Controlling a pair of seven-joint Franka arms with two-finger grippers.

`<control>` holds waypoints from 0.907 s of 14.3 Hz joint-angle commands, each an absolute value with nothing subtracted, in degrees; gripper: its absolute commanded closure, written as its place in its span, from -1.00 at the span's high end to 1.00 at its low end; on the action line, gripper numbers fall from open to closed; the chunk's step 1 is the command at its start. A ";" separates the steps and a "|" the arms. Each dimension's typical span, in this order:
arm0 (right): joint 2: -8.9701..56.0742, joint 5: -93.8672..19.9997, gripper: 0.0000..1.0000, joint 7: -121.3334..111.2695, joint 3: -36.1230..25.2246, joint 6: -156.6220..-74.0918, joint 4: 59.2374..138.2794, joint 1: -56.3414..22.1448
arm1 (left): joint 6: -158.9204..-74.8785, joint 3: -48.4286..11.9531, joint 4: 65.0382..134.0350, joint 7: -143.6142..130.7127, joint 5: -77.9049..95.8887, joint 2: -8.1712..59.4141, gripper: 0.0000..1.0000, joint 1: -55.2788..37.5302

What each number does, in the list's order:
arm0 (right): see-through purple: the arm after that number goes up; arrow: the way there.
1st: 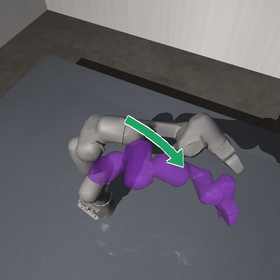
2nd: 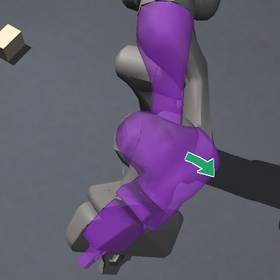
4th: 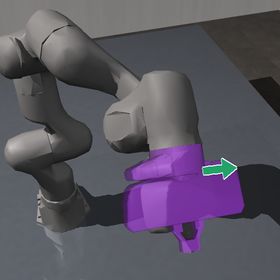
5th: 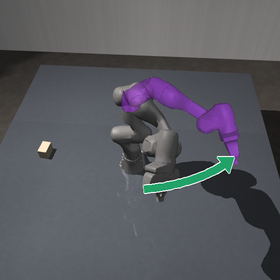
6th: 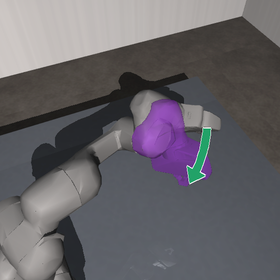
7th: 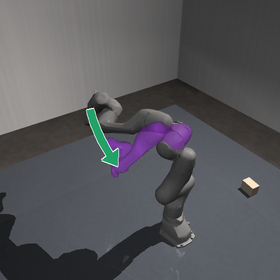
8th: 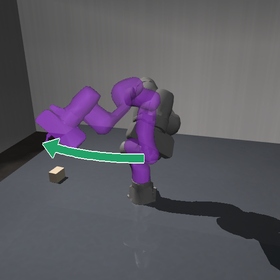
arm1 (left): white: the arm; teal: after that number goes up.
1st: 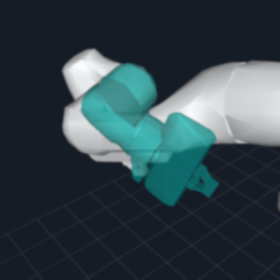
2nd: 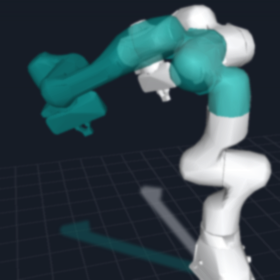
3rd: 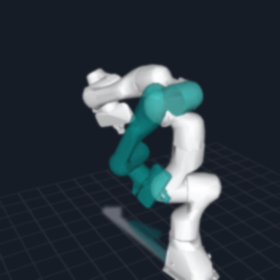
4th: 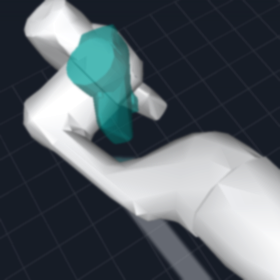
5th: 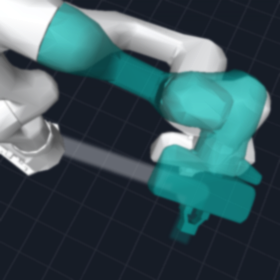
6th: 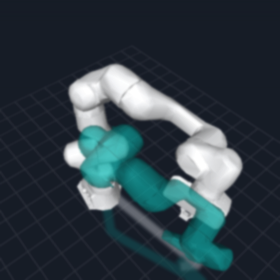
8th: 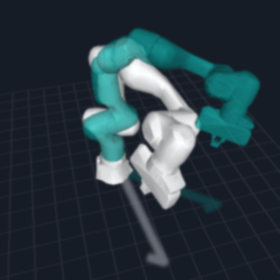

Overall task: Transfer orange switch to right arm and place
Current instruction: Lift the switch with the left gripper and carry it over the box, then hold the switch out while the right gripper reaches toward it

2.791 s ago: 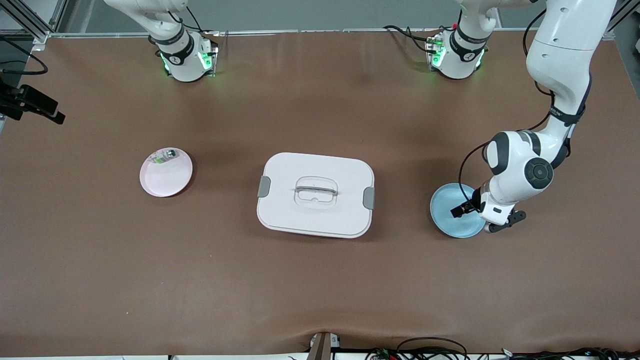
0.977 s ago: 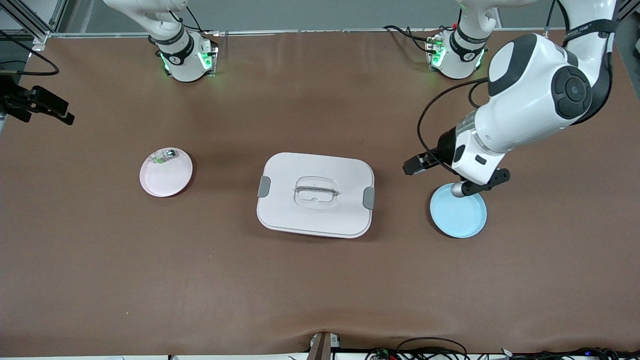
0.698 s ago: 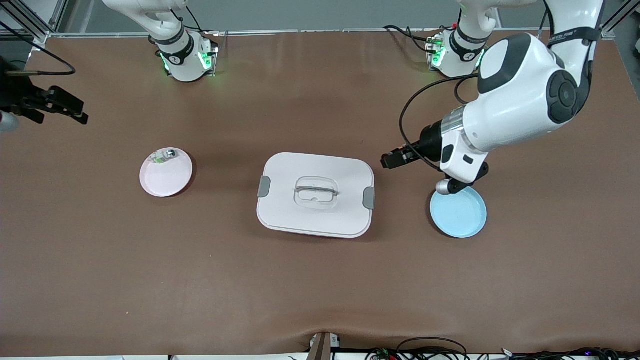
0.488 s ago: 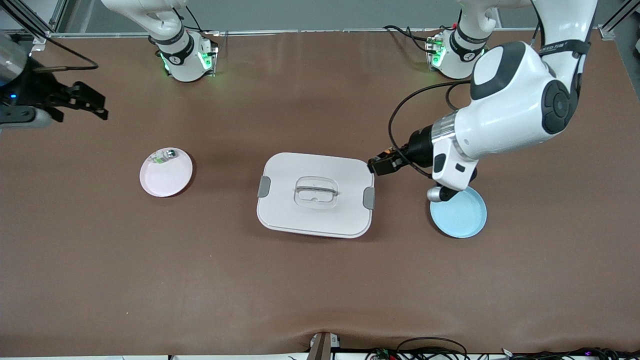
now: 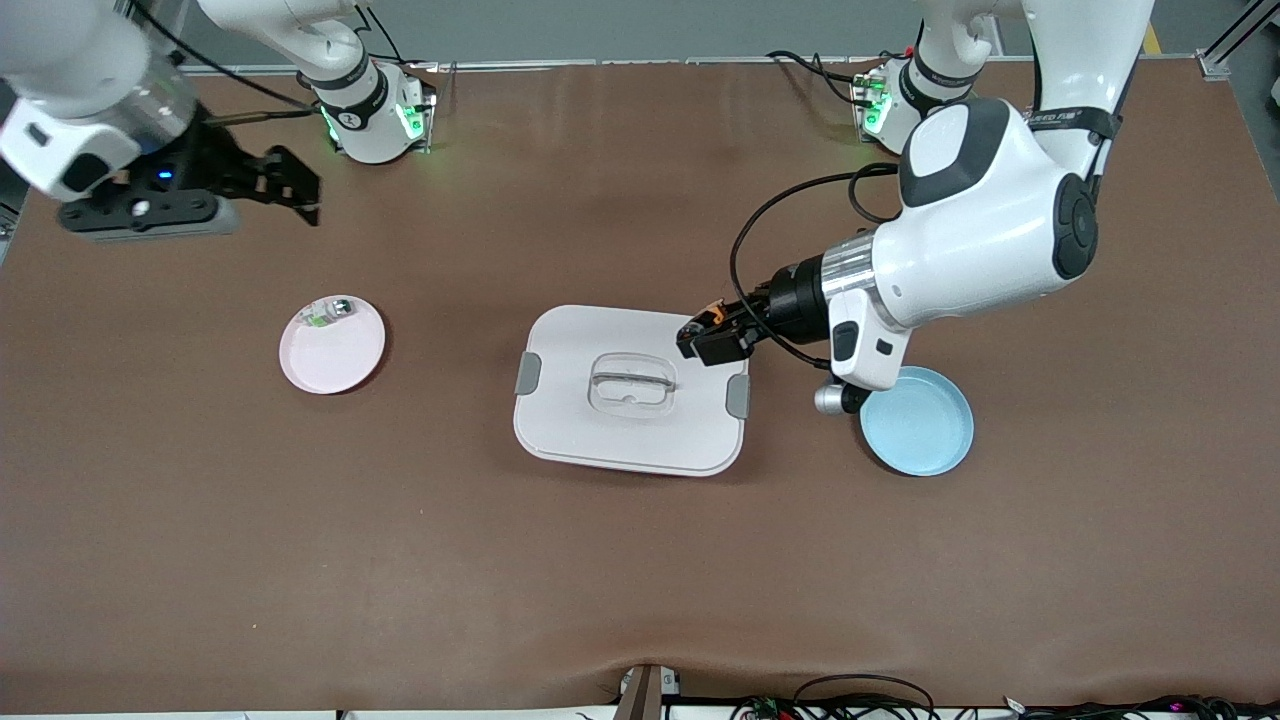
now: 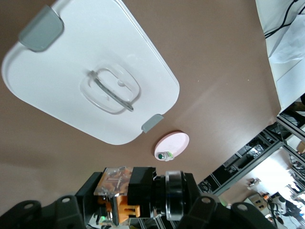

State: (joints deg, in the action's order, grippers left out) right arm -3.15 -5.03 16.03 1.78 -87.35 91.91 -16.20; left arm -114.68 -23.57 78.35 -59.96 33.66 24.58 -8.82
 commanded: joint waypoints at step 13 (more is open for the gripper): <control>-14.24 -36.90 1.00 20.65 1.23 -134.87 122.42 -25.73 | -127.61 -23.56 76.64 -65.63 45.53 29.00 -1.00 -18.53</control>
State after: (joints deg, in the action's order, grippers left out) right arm -11.99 -33.74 19.62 1.66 -128.10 118.62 -22.06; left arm -125.28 -23.69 78.19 -62.62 44.44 28.02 -16.35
